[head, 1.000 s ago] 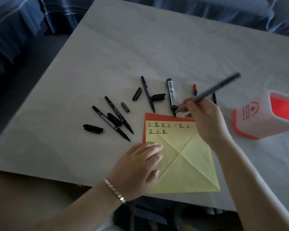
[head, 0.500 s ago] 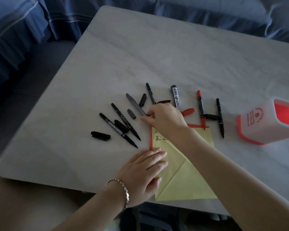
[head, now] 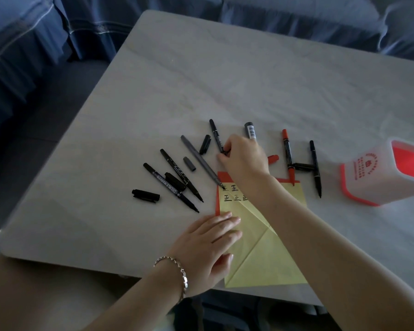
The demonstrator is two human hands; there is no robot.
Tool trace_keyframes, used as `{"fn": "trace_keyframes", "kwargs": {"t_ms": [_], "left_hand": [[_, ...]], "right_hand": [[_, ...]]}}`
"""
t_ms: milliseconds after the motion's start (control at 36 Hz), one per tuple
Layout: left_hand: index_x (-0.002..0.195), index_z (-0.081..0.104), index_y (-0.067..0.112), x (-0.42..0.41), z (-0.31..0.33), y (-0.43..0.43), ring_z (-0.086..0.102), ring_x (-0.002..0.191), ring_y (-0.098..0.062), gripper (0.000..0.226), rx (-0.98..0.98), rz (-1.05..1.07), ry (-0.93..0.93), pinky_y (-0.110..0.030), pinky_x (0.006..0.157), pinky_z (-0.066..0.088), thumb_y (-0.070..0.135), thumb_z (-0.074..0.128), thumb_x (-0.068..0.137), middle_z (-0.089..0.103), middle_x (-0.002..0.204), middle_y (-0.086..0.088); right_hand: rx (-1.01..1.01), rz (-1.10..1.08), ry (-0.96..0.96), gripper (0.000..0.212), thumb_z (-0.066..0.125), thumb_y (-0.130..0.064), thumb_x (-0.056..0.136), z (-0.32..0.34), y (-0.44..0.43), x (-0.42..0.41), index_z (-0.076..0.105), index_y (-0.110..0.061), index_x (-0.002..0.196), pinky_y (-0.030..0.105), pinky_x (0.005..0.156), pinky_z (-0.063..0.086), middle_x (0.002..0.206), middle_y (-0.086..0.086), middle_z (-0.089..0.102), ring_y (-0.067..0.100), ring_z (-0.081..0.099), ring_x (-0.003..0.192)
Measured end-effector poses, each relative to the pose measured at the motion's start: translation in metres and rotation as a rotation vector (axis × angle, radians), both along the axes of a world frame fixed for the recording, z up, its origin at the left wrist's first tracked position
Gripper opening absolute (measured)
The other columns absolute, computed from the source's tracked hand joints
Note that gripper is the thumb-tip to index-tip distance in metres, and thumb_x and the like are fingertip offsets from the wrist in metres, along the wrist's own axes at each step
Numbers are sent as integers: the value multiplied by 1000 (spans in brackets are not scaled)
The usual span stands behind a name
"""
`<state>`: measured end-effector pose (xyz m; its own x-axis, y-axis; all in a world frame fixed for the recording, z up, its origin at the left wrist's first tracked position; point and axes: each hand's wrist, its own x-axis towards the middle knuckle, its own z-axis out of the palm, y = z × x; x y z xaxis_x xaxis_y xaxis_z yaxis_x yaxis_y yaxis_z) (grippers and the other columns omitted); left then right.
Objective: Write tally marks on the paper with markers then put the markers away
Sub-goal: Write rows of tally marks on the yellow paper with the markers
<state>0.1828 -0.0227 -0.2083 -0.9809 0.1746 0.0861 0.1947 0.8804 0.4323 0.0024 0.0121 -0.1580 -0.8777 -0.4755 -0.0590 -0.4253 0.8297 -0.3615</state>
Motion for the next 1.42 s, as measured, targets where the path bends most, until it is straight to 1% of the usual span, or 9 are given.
{"fn": "trace_keyframes", "kwargs": {"t_ms": [167,222,306,417,556,778,944,1167,1417], "left_hand": [[118,56,19,0,1,0,34,129,-11,40,-6,0,8,-28,110,21,33,47,83,50,134,1],[119,56,19,0,1,0,34,130,-10,40,-21,3,6,-28,110,19,33,46,83,50,134,2],[120,55,19,1,1,0,35,130,-11,40,-23,1,-2,-29,110,20,33,46,83,49,135,1],[120,54,20,0,3,0,35,130,-10,40,-36,1,-16,-29,110,20,33,45,83,50,134,3],[120,53,21,-1,10,2,43,125,-11,41,-109,-12,-19,-30,107,30,33,40,82,54,129,3],[112,60,28,-6,20,18,58,108,-20,45,-223,51,-32,-38,90,48,32,36,74,63,113,-3],[108,55,32,-14,16,31,47,109,-23,42,-256,114,-28,-43,98,39,51,36,76,58,110,-4],[107,48,22,-16,1,35,28,130,-23,39,-196,53,13,-52,104,19,50,38,81,48,134,-7],[120,46,27,-16,0,34,27,133,-23,46,-182,53,2,-51,101,18,51,37,82,43,140,-4]], "right_hand": [[-121,-44,-174,27,64,-16,77,5,12,7,65,-7,102,33,70,52,96,8,68,26,62,88],[-280,-73,-348,29,68,-21,77,10,23,11,66,-10,104,25,64,50,92,2,68,14,62,78],[-501,-166,-744,19,65,-21,81,17,49,19,69,-10,96,12,43,35,59,-6,58,2,45,45],[-818,-297,-1059,21,49,-10,90,15,86,28,61,3,80,14,39,22,61,6,40,10,28,50],[-904,-370,-908,19,51,-4,88,13,121,40,64,-13,76,11,44,38,63,-2,58,5,47,54],[-946,-315,-498,13,58,-1,84,8,136,47,58,-12,78,21,50,43,53,-1,60,10,53,52],[-984,-263,-408,17,53,0,87,3,132,50,63,-14,85,14,54,46,65,-1,69,6,60,58],[-954,-261,-438,11,51,-7,90,-6,119,44,60,-13,90,17,57,50,80,3,70,8,66,68],[-932,-448,-238,23,73,-24,76,-21,94,38,57,-17,59,13,50,45,44,-4,61,4,59,45]]}}
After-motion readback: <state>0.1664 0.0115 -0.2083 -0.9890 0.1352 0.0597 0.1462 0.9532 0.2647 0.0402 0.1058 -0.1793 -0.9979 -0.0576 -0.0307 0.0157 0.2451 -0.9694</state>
